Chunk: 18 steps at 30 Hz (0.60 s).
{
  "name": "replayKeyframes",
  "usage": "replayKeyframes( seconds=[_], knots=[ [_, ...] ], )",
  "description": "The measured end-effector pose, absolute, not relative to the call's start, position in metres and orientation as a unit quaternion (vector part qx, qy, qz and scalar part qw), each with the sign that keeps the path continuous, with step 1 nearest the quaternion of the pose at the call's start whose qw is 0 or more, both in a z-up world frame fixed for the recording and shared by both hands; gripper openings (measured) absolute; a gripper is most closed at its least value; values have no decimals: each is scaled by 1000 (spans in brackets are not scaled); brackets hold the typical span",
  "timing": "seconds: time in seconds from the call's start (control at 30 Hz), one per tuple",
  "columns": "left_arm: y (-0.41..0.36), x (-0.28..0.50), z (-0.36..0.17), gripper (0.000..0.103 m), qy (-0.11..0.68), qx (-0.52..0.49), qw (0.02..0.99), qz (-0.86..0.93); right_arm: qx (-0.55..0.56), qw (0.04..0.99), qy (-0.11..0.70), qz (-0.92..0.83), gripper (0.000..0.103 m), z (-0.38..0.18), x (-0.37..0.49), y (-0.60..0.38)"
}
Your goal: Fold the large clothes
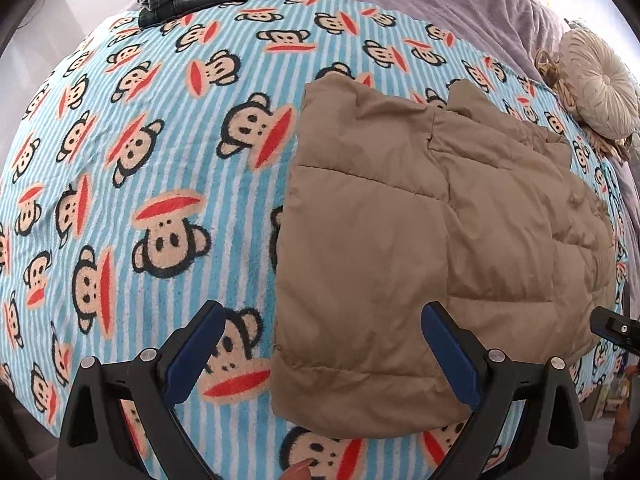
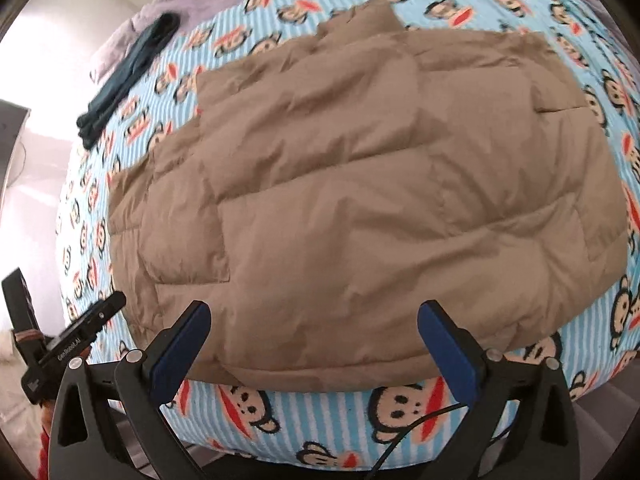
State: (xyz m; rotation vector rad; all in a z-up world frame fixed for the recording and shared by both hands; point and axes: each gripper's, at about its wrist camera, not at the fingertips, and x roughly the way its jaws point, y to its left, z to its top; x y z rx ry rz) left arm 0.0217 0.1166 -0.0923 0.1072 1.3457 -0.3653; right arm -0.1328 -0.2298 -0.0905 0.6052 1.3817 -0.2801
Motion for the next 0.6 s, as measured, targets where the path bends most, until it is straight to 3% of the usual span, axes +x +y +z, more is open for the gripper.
replayKeyframes(
  seconds=[0.2,0.4,0.6],
  knots=[
    [143,37,-102,99,624,28,762,-170,295,698,639,-131,103,-109,-130,-231],
    [170,67,-133,99,672,-70,693,-251,301,690,644,-134,103,-118,-130,-231],
    [143,84,-156,99,684,-103,642,-331,299,684,651,-135,103,-123,-127,-232]
  ],
)
